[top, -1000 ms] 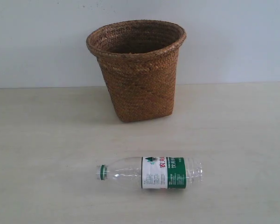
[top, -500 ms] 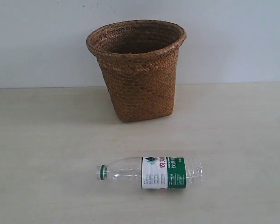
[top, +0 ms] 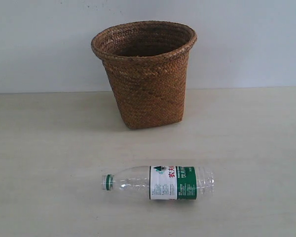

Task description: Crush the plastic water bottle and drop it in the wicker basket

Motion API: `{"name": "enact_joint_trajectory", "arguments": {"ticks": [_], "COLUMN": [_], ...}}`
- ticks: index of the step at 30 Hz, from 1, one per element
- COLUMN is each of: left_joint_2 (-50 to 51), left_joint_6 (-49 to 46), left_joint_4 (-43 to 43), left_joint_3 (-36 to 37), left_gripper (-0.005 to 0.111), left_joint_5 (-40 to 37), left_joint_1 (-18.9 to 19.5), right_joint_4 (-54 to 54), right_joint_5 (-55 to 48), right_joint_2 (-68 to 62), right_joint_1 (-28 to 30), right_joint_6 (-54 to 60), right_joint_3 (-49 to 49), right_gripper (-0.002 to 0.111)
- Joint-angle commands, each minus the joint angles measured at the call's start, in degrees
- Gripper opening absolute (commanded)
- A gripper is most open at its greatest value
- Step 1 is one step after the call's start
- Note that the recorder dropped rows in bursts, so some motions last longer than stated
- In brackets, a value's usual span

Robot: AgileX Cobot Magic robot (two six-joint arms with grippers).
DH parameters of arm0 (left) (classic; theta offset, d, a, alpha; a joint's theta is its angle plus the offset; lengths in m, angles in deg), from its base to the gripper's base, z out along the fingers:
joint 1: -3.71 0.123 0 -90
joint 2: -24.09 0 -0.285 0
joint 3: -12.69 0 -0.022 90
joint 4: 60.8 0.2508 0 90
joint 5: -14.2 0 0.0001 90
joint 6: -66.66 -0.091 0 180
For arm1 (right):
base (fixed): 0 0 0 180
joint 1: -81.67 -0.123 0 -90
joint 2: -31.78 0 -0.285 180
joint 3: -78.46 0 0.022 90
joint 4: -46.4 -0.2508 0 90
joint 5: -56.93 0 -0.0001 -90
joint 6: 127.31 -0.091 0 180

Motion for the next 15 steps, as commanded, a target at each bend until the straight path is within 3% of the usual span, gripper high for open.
{"name": "enact_joint_trajectory", "arguments": {"ticks": [1, 9, 13, 15], "left_joint_2": [9.9, 24.0, 28.7, 30.4], "left_joint_6": [1.0, -11.3, -26.4, -39.6], "left_joint_4": [8.5, 8.7, -2.4, -12.9], "left_joint_3": [-6.4, -17.2, -22.4, -24.3], "left_gripper": [0.004, 0.004, 0.004, 0.004], "left_joint_5": [-12.1, -35.2, -44.0, -46.4], "left_joint_1": [-0.9, -7.6, -11.3, -12.7], "right_joint_4": [0.6, -0.9, -11.8, -18.2], "right_joint_5": [-9.2, -23.9, -30.9, -34.4], "right_joint_2": [-7.2, -17.3, -22.2, -24.5], "right_joint_1": [0.0, 0.0, 0.0, 0.0], "right_joint_6": [4.1, 17.2, 29.5, 36.5], "right_joint_3": [-6.5, -14.8, -18.8, -20.8], "right_gripper": [0.000, 0.000, 0.000, 0.000]}}
